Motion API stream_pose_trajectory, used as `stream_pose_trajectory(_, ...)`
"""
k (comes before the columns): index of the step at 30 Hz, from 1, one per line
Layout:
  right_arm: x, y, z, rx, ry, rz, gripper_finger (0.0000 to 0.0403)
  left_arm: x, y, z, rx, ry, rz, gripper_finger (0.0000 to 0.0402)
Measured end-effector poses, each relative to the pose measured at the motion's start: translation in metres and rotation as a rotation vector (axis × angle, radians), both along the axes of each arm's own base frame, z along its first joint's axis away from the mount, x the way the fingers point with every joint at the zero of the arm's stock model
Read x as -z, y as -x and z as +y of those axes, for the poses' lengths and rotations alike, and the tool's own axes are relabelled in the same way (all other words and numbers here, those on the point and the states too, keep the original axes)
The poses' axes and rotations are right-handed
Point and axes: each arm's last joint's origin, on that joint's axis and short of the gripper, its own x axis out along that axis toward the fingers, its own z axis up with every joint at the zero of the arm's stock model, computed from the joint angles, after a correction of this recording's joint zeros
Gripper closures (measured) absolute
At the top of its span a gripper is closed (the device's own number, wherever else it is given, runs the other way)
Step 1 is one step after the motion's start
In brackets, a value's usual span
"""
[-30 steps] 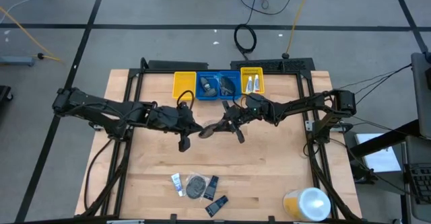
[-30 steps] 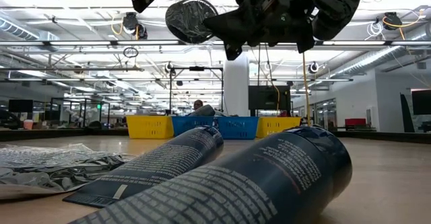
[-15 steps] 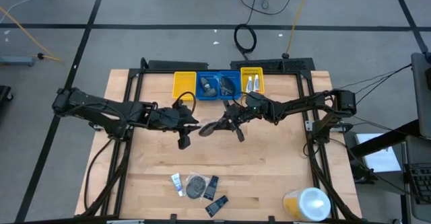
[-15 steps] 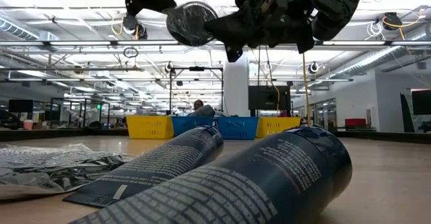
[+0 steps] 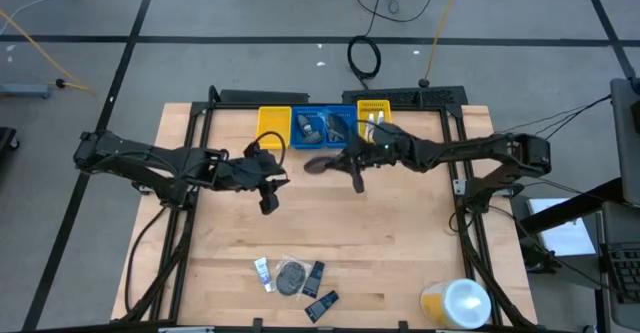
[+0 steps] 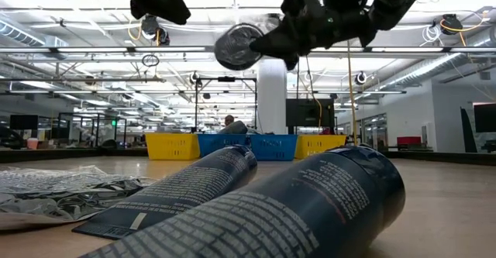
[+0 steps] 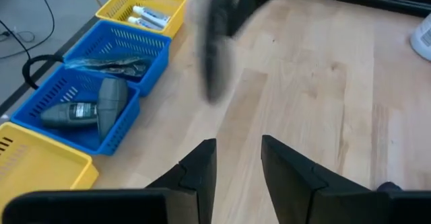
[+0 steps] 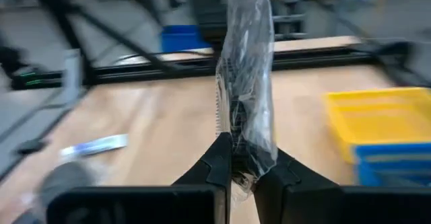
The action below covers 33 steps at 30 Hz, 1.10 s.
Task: Pick & Place Travel size toiletries
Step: Put the black hairbrush into the right blue bin
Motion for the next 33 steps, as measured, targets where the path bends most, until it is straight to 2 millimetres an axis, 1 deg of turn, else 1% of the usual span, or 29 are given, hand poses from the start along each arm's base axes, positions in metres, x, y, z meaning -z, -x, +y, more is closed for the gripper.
stream_pose_trajectory(7, -0.006, 0.012, -0.021, 0.315, 0.042, 0.045, 0.0381, 0.006, -0.006, -0.001, -0.002, -0.002, 0.020, 0.0282)
stream_pose_trajectory(10, -0.005, 0.016, -0.028, 0.475, 0.070, 0.077, 0.0381, 0.008, -0.010, -0.002, -0.002, -0.001, 0.013, 0.0282)
stream_pose_trajectory(17, 0.000, 0.018, -0.035, 0.716, 0.199, 0.136, 0.0381, 0.013, -0.020, -0.002, -0.019, -0.022, 0.005, 0.0282)
stream_pose_trajectory(22, 0.001, 0.021, -0.038, 0.818, 0.244, 0.167, 0.0381, 0.018, -0.027, -0.003, -0.010, -0.036, 0.008, 0.0282)
stream_pose_trajectory(25, 0.002, 0.022, -0.038, 0.853, 0.263, 0.187, 0.0381, 0.018, -0.028, -0.003, -0.008, -0.038, 0.004, 0.0282)
stream_pose_trajectory(28, 0.009, 0.019, -0.042, 0.869, 0.290, 0.216, 0.0381, 0.018, -0.028, -0.003, -0.008, -0.038, 0.000, 0.0282)
stream_pose_trajectory(33, 0.026, 0.015, -0.053, 0.890, 0.280, 0.265, 0.0381, 0.016, -0.030, -0.003, -0.007, -0.033, -0.031, 0.0282)
